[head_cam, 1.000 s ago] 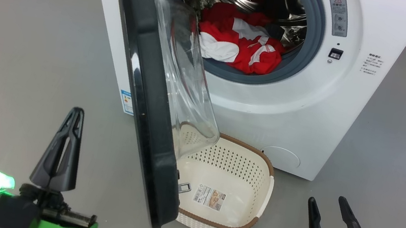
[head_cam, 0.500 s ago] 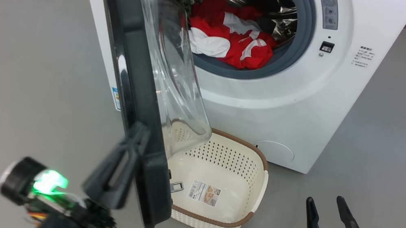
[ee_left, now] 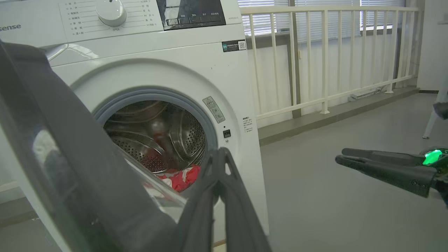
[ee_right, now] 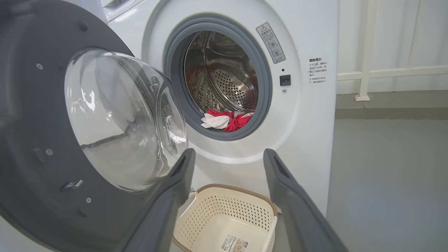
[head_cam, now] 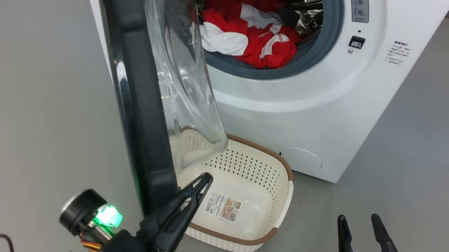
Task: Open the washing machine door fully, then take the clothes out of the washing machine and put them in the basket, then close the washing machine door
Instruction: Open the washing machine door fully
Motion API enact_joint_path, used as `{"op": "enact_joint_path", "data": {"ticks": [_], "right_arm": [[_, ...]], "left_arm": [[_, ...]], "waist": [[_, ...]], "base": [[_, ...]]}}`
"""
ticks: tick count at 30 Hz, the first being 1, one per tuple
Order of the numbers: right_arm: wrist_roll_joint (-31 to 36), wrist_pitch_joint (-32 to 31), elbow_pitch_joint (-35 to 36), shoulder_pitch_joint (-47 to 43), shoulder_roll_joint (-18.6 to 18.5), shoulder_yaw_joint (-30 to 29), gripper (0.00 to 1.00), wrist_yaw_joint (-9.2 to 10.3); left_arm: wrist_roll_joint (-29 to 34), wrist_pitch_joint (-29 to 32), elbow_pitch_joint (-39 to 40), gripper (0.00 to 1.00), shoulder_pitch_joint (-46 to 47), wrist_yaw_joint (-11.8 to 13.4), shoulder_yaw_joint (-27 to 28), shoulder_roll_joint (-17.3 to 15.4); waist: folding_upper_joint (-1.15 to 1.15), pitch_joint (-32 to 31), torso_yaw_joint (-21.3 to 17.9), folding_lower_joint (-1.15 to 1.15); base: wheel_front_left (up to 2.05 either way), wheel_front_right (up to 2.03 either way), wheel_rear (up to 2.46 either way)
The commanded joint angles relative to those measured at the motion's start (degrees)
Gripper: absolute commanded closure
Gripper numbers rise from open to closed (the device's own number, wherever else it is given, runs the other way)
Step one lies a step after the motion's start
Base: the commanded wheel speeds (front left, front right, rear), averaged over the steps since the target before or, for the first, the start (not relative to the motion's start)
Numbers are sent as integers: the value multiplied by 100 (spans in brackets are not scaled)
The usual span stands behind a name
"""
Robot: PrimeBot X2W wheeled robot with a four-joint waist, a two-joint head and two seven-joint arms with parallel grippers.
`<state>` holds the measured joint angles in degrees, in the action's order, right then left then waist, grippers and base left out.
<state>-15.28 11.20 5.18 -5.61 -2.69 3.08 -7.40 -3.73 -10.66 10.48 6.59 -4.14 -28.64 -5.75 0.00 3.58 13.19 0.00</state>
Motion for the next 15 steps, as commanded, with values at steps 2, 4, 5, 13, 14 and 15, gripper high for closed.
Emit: {"op": "enact_joint_path", "data": {"ticks": [2,4,5,13,14,15], "right_arm": [[-112,21,173,215,-19,160,0,-9],[-116,21,177,218,-19,159,0,-9],[-117,19,178,220,-19,162,0,-9],[-113,32,181,246,-19,159,0,-9],[-116,29,184,245,-19,160,0,-9],[-120,28,190,247,-19,160,0,-9]], "left_arm": [[-101,9,-123,100,243,-31,133,-1],[-98,30,-311,100,264,-14,126,-1],[-115,36,-399,100,272,-2,130,5],[-165,21,-824,100,351,73,157,8],[-165,18,-856,100,356,87,164,4],[-166,16,-884,100,362,101,171,-1]], "waist": [[0,31,-35,0],[0,44,-51,0],[0,50,-59,0],[0,87,-76,0],[0,88,-75,0],[0,92,-73,0]], "base": [[0,0,0],[0,0,0],[0,0,0],[0,0,0],[0,0,0],[0,0,0]]}}
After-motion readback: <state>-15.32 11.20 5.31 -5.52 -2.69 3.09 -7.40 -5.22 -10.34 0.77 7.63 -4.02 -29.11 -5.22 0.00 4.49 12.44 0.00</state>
